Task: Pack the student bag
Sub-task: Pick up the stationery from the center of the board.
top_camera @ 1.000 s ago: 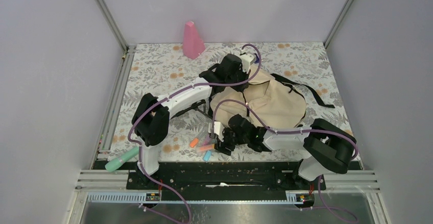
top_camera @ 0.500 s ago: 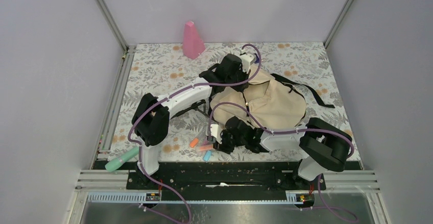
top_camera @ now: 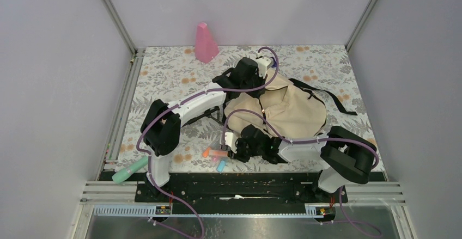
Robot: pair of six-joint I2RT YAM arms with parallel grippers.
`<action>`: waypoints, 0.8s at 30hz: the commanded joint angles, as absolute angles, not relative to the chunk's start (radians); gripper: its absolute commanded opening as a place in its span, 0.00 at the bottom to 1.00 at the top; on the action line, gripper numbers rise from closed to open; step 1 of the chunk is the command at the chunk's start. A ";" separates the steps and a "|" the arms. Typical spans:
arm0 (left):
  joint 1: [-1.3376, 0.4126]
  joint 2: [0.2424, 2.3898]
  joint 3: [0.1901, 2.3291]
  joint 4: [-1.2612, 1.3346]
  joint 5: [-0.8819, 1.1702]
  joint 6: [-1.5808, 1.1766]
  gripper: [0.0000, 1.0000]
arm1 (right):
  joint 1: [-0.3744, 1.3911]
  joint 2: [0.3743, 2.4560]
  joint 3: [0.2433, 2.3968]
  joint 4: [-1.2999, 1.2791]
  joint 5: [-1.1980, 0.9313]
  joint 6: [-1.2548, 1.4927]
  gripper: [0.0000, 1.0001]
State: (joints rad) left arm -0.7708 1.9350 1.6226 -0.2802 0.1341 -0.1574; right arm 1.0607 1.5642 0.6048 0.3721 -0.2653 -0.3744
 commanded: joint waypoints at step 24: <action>-0.743 1.896 1.667 -0.262 0.114 -0.124 0.00 | 1.056 0.657 0.402 -0.139 0.146 0.184 0.00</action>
State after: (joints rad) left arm -0.7650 1.9350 1.6230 -0.2913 0.1303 -0.1387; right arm 1.0641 0.7906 0.4194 0.0528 -0.0586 0.0265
